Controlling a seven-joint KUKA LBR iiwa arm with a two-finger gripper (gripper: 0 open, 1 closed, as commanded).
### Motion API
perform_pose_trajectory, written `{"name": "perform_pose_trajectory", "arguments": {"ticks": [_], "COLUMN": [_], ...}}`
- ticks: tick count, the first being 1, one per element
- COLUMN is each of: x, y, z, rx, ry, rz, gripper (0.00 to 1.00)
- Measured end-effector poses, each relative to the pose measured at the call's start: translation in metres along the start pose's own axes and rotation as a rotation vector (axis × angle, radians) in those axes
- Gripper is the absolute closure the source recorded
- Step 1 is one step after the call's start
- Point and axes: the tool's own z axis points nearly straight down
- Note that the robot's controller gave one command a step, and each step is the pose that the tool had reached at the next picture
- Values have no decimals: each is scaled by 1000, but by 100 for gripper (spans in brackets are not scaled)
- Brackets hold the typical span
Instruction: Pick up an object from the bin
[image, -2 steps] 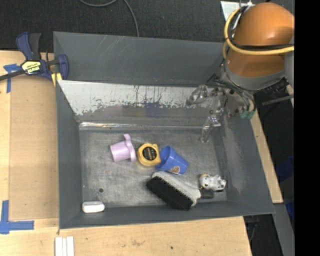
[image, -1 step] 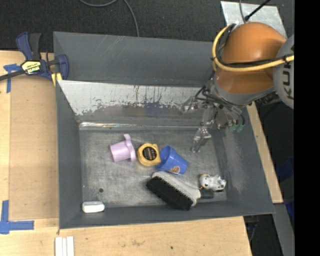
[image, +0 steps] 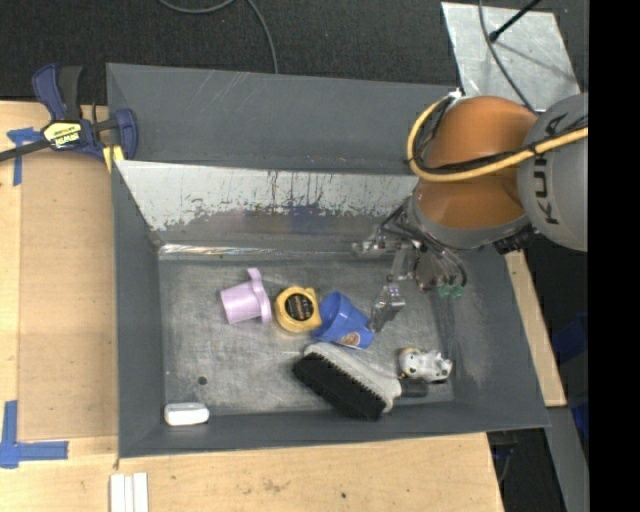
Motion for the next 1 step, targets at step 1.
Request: {"name": "perform_pose_trajectory", "arguments": {"ticks": [1], "x": [-11], "y": [6], "z": [37], "rx": [1], "ry": [3], "rz": [-66], "gripper": [0]}}
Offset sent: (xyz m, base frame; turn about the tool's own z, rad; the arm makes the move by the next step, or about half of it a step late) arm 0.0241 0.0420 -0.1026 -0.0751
